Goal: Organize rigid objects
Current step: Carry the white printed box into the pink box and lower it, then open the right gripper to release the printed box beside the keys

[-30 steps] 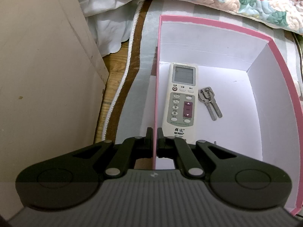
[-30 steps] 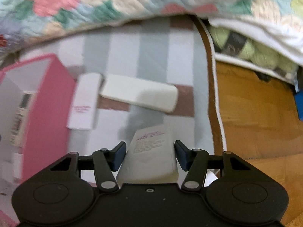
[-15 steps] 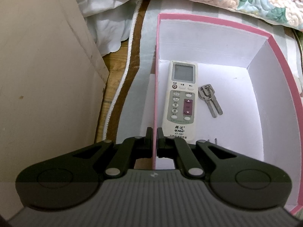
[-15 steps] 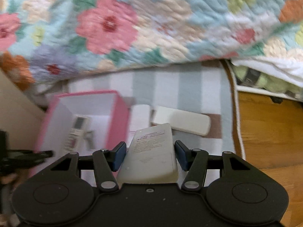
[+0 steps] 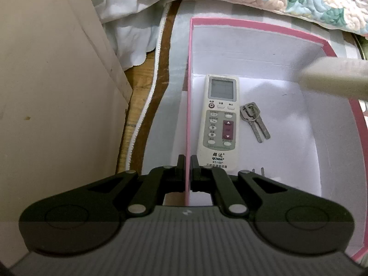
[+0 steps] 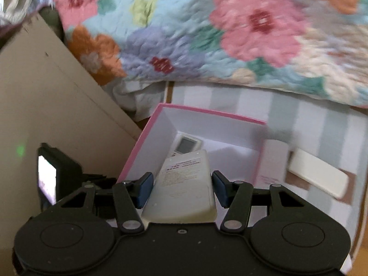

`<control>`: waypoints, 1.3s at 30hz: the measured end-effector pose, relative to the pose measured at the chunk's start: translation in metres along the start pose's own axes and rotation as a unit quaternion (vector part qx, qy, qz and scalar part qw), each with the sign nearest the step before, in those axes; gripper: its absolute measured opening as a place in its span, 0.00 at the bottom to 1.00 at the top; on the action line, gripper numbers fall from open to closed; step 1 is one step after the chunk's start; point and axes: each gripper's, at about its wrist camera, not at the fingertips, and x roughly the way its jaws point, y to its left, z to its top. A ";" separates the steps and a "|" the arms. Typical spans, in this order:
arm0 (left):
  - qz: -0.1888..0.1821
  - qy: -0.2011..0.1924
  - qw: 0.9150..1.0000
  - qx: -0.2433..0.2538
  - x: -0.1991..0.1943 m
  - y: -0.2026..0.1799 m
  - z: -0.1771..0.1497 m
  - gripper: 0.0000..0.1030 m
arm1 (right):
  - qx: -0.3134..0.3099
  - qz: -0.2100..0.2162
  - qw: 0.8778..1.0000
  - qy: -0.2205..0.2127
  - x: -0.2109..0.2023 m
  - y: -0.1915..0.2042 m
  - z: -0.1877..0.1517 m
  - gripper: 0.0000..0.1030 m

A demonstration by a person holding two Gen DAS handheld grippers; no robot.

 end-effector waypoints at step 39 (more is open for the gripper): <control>0.007 -0.001 1.000 0.004 0.001 0.000 -0.002 0.03 | -0.038 -0.065 0.997 0.026 0.097 -0.018 0.000 0.60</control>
